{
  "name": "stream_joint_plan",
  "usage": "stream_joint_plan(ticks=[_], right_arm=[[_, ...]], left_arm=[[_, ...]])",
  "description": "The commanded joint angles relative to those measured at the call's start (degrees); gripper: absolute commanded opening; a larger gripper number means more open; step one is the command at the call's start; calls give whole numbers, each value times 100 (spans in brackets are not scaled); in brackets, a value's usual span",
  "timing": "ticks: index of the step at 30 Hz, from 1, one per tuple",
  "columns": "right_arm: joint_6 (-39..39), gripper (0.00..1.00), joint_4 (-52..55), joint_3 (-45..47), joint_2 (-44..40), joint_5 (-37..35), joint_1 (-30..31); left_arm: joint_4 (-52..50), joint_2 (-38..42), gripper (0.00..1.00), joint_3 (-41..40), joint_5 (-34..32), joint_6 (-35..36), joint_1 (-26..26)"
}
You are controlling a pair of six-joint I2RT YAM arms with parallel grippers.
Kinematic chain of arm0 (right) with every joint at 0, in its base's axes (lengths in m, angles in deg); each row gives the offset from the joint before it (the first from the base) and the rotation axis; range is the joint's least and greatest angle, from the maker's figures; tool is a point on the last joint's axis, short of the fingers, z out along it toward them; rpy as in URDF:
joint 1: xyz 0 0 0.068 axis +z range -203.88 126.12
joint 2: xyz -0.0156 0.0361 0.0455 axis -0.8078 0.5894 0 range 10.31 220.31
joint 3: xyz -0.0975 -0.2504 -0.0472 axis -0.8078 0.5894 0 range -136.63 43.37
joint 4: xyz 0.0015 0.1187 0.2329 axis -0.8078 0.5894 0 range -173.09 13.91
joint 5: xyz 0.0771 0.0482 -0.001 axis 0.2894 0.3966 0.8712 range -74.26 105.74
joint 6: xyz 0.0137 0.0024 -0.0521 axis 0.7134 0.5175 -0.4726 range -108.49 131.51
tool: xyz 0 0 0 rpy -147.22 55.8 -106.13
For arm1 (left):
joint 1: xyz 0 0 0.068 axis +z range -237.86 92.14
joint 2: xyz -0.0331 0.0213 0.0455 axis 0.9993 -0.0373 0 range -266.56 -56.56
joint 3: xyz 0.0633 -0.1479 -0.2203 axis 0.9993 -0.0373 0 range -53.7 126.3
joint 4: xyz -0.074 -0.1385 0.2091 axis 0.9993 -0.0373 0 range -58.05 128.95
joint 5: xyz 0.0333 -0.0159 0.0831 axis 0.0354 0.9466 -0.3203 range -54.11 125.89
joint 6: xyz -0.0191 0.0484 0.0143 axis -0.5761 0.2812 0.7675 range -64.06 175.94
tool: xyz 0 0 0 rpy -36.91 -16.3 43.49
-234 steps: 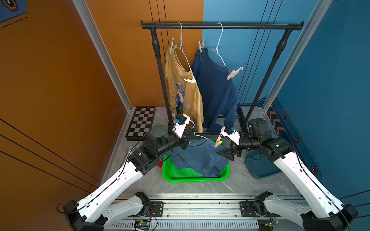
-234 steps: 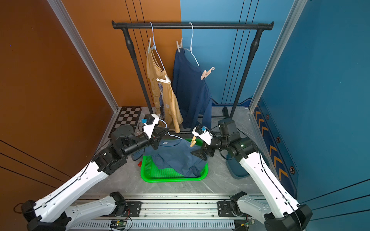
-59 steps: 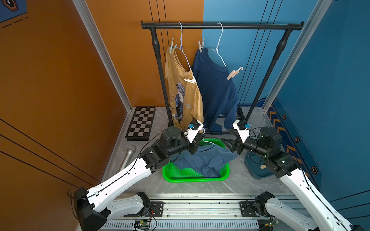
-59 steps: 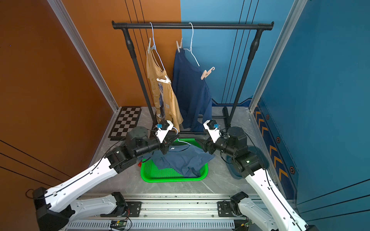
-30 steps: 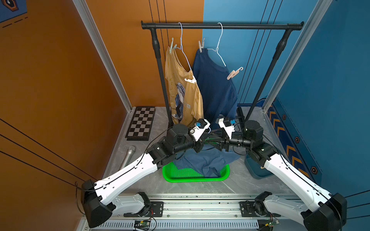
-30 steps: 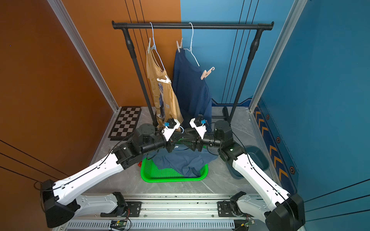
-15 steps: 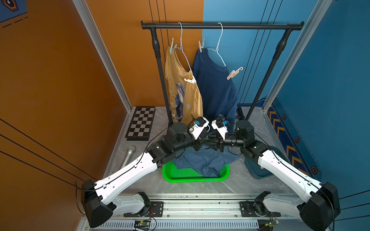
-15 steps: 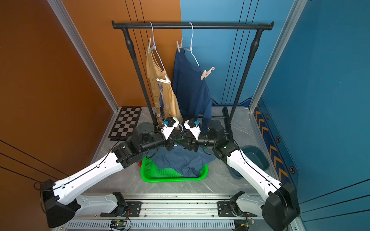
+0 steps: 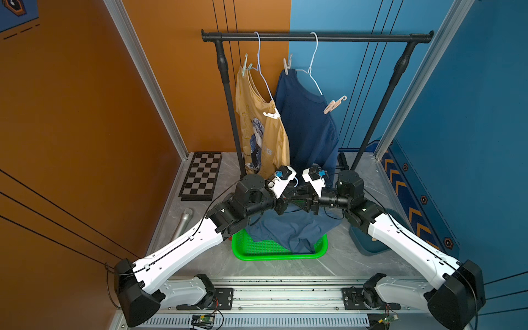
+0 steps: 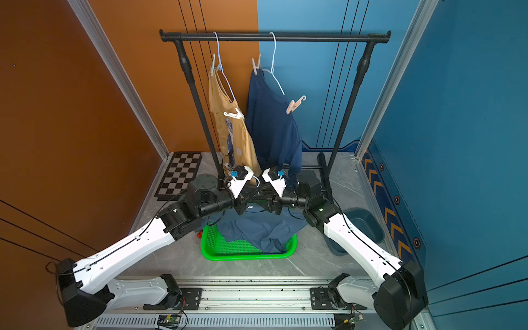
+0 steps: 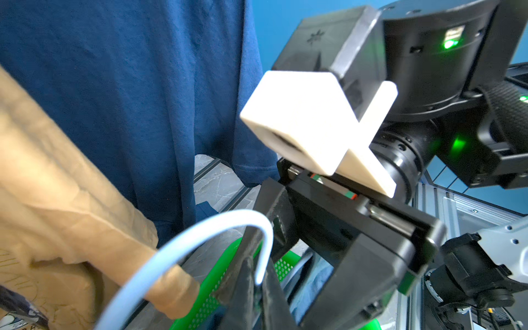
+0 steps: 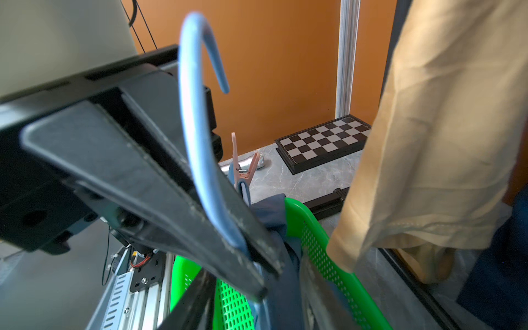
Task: Remove the clothespins securing t-shirts to the hanger
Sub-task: Adjust the hanger.
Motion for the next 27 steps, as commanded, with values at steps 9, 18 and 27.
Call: stream_joint_plan(ticks=[9, 18, 27], right_arm=[[-390, 50, 468, -368, -100, -61, 24], [-269, 43, 89, -435, 134, -57, 93], [-327, 33, 54, -574, 273, -7, 111]], left_arm=[[299, 130, 0, 2, 226, -126, 86], [302, 121, 0, -7, 261, -153, 93], [294, 109, 0, 6, 267, -167, 95]])
